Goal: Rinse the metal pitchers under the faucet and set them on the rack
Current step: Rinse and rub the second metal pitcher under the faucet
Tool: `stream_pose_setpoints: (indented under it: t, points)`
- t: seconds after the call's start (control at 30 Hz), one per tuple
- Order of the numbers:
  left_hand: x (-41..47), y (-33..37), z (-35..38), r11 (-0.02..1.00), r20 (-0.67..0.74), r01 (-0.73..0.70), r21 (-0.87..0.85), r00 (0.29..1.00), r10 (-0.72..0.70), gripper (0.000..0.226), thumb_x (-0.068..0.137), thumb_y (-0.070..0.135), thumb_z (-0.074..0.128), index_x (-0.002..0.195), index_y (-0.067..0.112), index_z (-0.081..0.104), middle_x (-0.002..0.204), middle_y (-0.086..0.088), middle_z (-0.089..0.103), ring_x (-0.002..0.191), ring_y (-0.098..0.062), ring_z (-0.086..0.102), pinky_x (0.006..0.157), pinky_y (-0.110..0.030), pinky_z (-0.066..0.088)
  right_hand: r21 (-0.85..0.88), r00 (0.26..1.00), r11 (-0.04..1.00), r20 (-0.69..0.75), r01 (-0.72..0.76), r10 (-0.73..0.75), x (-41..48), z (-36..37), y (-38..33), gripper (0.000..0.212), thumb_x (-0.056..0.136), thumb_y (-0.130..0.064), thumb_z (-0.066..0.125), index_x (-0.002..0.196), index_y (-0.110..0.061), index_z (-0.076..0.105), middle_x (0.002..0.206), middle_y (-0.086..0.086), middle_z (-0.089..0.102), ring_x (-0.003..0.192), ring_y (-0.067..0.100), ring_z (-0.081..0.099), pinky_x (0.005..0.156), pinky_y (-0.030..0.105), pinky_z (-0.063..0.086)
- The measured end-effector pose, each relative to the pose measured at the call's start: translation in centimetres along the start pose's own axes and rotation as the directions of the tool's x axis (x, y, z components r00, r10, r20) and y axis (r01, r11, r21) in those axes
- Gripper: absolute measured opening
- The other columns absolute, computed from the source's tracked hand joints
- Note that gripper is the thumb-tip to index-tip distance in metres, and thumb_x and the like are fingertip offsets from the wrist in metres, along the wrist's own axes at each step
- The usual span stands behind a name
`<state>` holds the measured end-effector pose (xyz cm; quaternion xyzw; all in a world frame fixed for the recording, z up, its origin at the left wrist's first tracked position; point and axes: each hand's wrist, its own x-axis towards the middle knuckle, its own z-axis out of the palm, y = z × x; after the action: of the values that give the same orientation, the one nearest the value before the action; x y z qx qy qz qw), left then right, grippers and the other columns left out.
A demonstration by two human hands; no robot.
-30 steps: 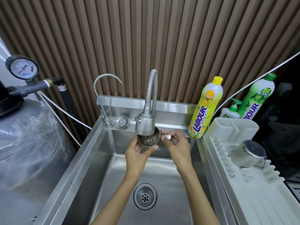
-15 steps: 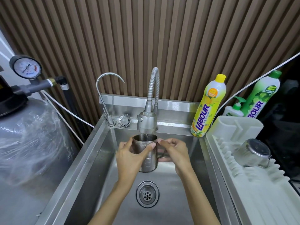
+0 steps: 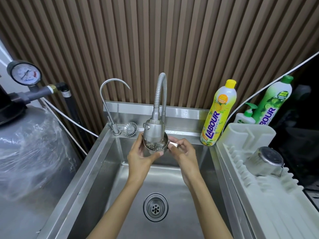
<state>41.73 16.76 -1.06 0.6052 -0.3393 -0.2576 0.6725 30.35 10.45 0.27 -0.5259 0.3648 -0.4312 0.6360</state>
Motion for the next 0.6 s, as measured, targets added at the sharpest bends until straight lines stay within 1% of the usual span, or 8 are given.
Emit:
stream_pose_setpoints:
  t: [0.07,0.13,0.23,0.33,0.4,0.47,0.53,0.6]
  points:
    - [0.2,0.6,-0.2,0.983,-0.026,-0.086,0.162,0.996,0.091,0.087,0.048,0.011,0.089,0.127,0.023,0.052,0.124,0.008,0.057,0.112,-0.003,0.055,0.094,-0.009,0.039,0.164,0.996,0.982,0.043,-0.089,0.083,0.3,0.2,0.6,0.021,0.087,0.001,0.057,0.072,-0.006,0.045,0.109,0.010,0.067,0.102,0.025,0.063,0.087,0.034,0.053]
    - [0.0,1.2,-0.3,0.939,-0.076,-0.121,0.323,0.985,0.153,0.089,0.050,0.020,0.091,0.130,0.019,0.052,0.118,0.010,0.052,0.110,-0.006,0.049,0.090,-0.007,0.034,0.194,0.988,0.969,0.066,-0.152,0.141,0.4,0.4,1.1,0.017,0.088,-0.002,0.057,0.073,-0.005,0.048,0.100,0.020,0.064,0.094,0.030,0.063,0.081,0.039,0.057]
    - [-0.6,1.7,-0.5,0.887,-0.153,-0.055,0.458,0.978,0.139,0.098,0.046,0.052,0.085,0.131,0.015,0.053,0.106,0.005,0.052,0.104,-0.011,0.049,0.088,-0.018,0.035,0.117,0.984,0.978,0.058,-0.174,0.168,0.0,0.5,0.7,0.017,0.087,-0.010,0.061,0.075,-0.004,0.051,0.073,0.012,0.066,0.070,0.022,0.067,0.067,0.041,0.060]
    - [-1.1,1.3,-0.9,0.888,-0.140,-0.020,0.459,0.986,0.094,0.082,0.041,0.071,0.070,0.109,0.023,0.067,0.090,0.005,0.058,0.082,-0.002,0.056,0.074,-0.007,0.036,-0.098,0.986,0.982,-0.060,-0.160,0.155,-0.1,0.3,-0.2,0.018,0.083,-0.016,0.068,0.076,-0.004,0.057,0.075,0.012,0.069,0.072,0.025,0.068,0.060,0.040,0.060]
    - [-1.3,0.7,-0.9,0.915,-0.102,0.018,0.404,0.995,0.025,0.057,0.049,0.054,0.083,0.097,0.027,0.069,0.084,0.003,0.062,0.073,0.008,0.058,0.067,0.001,0.037,-0.352,0.987,0.931,-0.156,-0.098,0.045,0.0,-0.1,-0.6,0.018,0.076,-0.022,0.073,0.068,-0.014,0.058,0.077,0.011,0.071,0.076,0.027,0.069,0.065,0.046,0.060]
    - [-1.3,-0.3,-0.7,0.959,-0.042,0.060,0.277,0.998,-0.050,0.042,0.056,0.030,0.087,0.094,0.028,0.069,0.086,0.001,0.069,0.074,0.006,0.063,0.069,0.000,0.042,-0.494,0.983,0.869,-0.165,-0.008,-0.085,-0.1,-0.3,-0.9,0.022,0.071,-0.026,0.072,0.061,-0.023,0.054,0.076,0.002,0.073,0.078,0.025,0.069,0.075,0.050,0.056]
    - [-1.1,-0.8,-0.2,0.988,0.022,0.109,0.112,0.993,-0.113,0.047,0.058,0.013,0.085,0.101,0.025,0.067,0.096,0.000,0.073,0.089,-0.007,0.068,0.078,-0.010,0.049,-0.476,0.977,0.877,-0.149,0.067,-0.155,-0.2,-0.4,-1.0,0.025,0.072,-0.019,0.071,0.059,-0.024,0.050,0.080,-0.008,0.074,0.081,0.020,0.069,0.083,0.047,0.054]
    - [-0.8,-1.0,0.3,0.994,0.049,0.106,0.021,0.993,-0.107,0.062,0.058,0.004,0.084,0.115,0.015,0.062,0.106,-0.001,0.072,0.103,-0.012,0.066,0.092,-0.022,0.050,-0.362,0.975,0.925,-0.142,0.112,-0.173,-0.4,-0.4,-1.0,0.028,0.077,-0.006,0.068,0.063,-0.020,0.050,0.090,-0.008,0.073,0.087,0.012,0.069,0.088,0.037,0.053]
